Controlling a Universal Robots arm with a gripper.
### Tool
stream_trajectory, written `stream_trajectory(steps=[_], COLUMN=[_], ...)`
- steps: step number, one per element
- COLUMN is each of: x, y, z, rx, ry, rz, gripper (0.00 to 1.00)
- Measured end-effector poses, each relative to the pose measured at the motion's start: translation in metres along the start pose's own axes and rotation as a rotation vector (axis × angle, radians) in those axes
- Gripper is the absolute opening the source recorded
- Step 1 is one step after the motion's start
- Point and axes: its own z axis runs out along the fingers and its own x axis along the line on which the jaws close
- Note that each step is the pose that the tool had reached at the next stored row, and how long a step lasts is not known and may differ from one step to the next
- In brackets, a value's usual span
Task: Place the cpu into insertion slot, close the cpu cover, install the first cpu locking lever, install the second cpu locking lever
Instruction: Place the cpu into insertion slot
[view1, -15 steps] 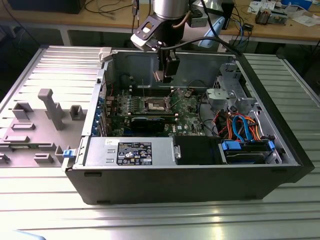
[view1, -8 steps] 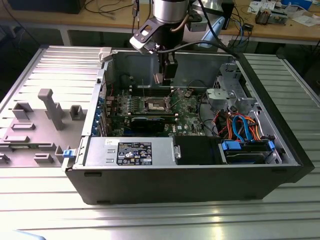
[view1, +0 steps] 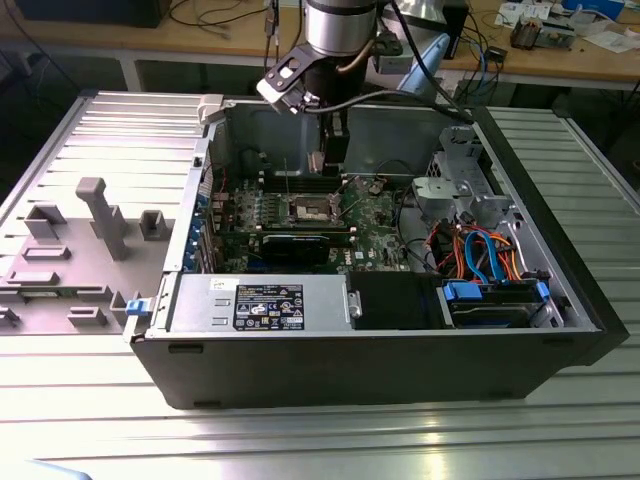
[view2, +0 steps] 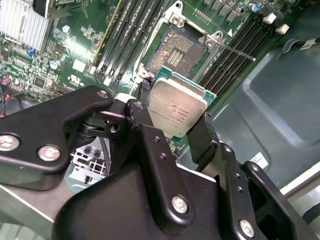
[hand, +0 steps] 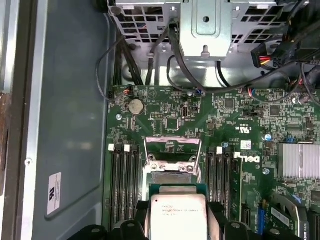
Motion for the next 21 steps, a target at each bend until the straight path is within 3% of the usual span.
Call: stream_trajectory(steps=[3,15,21], x=[-0.0001,-0.0001,-0.0004], y=[-0.0011,-0.0012,-0.0043], z=[0.0038,0.0050,0.0178], rx=[0.0018,0.0016,-0.0008], ry=[-0.0001,0.0000,-0.0003], rz=[0.007,0.008,0.008], gripper=[0.54,0.54,0.54])
